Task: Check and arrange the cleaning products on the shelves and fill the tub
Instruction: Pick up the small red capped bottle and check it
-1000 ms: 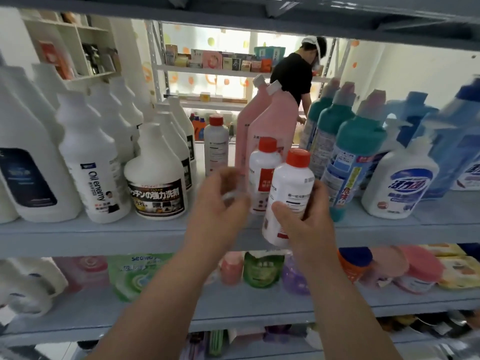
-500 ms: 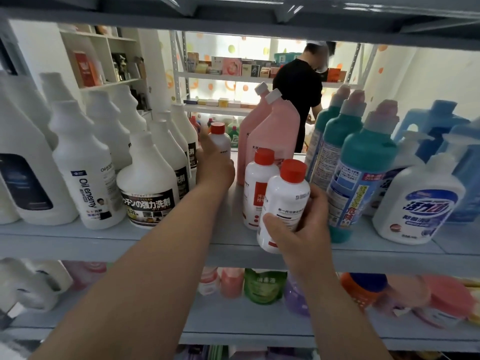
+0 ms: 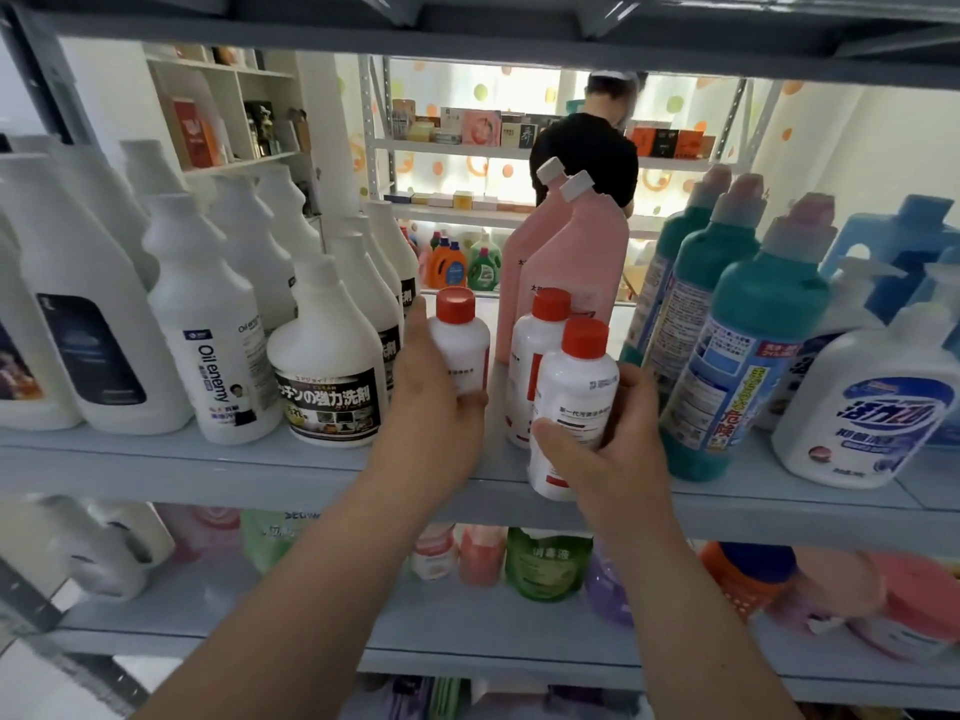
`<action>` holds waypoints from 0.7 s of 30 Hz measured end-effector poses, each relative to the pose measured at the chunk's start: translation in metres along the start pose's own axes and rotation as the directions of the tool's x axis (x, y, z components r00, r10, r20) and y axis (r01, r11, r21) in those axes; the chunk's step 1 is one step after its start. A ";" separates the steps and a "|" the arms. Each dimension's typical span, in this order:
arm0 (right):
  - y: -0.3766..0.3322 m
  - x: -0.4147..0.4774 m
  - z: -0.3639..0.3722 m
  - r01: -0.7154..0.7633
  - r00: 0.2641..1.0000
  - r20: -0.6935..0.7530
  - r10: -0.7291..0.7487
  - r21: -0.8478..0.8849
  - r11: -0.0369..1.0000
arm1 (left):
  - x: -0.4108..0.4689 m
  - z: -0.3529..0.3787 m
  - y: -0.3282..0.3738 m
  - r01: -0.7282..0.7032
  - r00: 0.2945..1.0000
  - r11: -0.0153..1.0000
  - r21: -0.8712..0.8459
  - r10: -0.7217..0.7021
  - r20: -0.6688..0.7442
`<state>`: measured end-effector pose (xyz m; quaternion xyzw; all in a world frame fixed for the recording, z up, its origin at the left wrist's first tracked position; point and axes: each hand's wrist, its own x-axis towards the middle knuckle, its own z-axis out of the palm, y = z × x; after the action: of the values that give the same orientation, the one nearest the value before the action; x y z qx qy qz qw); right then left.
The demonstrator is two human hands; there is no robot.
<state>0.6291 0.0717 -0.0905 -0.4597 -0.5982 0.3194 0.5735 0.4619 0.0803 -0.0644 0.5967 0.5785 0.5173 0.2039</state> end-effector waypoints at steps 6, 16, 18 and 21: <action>-0.009 0.007 0.023 -0.016 1.000 0.007 0.016 -0.064 0.998 | -0.043 -0.035 0.000 -0.061 0.998 0.998 -0.017 0.061 0.016; -0.015 0.027 0.080 -0.044 0.998 0.049 0.050 -0.113 0.993 | -0.054 -0.088 -0.016 -0.035 0.998 0.997 -0.068 0.031 -0.059; -0.015 0.034 0.092 -0.048 0.996 0.070 0.056 -0.123 0.991 | -0.054 -0.094 -0.020 -0.007 0.998 0.997 -0.081 0.002 -0.068; -0.014 0.046 0.110 -0.046 0.997 0.056 0.054 -0.140 0.989 | -0.055 -0.103 -0.025 0.031 0.998 0.993 -0.118 -0.038 -0.056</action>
<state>0.5229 0.1245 -0.0748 -0.5036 -0.6241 0.3047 0.5139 0.3736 0.0009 -0.0673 0.5582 0.5632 0.5640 0.2306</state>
